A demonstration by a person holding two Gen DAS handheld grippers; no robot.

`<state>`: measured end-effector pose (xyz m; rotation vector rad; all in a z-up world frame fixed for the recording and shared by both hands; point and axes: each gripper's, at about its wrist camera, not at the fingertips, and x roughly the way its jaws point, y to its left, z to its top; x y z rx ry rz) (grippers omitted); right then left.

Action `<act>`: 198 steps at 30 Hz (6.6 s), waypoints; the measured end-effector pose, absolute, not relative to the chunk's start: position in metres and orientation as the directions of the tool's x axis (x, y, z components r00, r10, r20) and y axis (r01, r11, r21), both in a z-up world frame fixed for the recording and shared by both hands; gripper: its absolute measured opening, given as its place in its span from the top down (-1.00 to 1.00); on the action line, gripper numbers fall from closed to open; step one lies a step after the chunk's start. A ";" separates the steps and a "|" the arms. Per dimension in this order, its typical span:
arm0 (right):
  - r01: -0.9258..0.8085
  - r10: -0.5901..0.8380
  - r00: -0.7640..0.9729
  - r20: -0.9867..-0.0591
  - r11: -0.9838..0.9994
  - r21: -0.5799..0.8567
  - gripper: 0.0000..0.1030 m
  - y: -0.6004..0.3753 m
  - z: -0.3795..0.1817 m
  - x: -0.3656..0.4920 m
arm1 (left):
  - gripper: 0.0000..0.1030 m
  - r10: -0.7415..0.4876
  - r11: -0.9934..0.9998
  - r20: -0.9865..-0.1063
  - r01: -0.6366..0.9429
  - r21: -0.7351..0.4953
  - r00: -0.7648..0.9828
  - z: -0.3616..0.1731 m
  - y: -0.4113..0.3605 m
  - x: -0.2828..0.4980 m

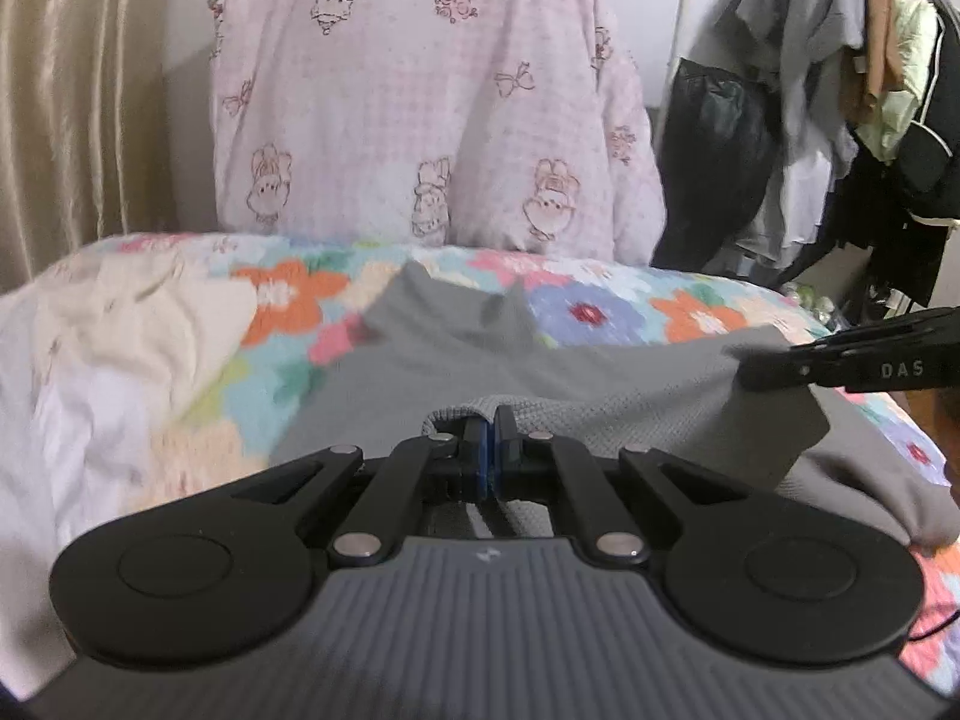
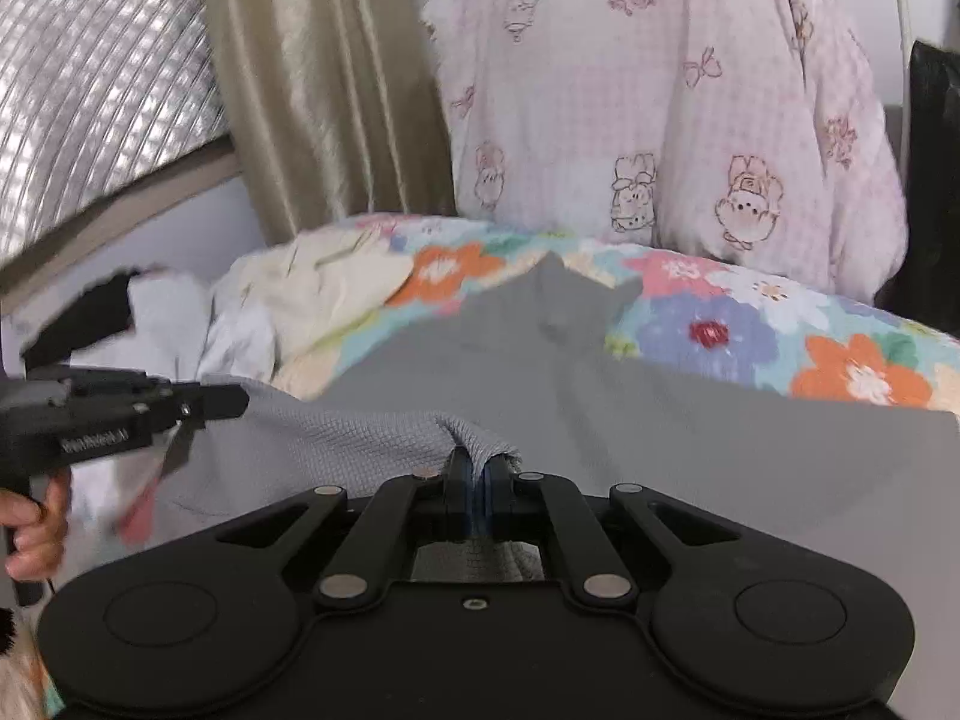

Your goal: Fold clothes

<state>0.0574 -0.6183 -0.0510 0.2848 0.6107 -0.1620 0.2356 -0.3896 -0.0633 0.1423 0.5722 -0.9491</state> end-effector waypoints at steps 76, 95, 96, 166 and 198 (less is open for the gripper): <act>0.749 -0.349 0.613 -0.709 0.544 0.379 0.85 -0.673 -0.092 -0.280 | 0.90 -0.459 0.854 -0.818 0.425 -0.299 0.348 -0.137 -0.215 0.127; 0.798 -0.414 0.470 -0.780 0.577 0.175 -0.37 -0.661 -0.083 -0.251 | 0.17 -0.500 0.827 -0.756 0.491 -0.273 0.422 -0.086 -0.217 0.109; 0.799 -0.399 0.485 -0.778 0.564 0.208 -0.44 -0.667 -0.089 -0.242 | 0.07 -0.525 0.800 -0.747 0.534 -0.272 0.407 -0.090 -0.231 0.110; 0.800 -0.577 0.596 -0.559 0.363 0.478 0.29 -0.798 -0.158 -0.150 | 0.90 -0.558 0.815 -0.684 0.465 -0.346 0.469 -0.127 -0.453 0.308; 0.239 0.002 0.729 -0.684 0.936 0.257 0.06 -0.559 -0.187 0.036 | -0.12 -0.635 0.649 -0.737 0.676 -0.347 0.231 -0.180 -0.278 0.209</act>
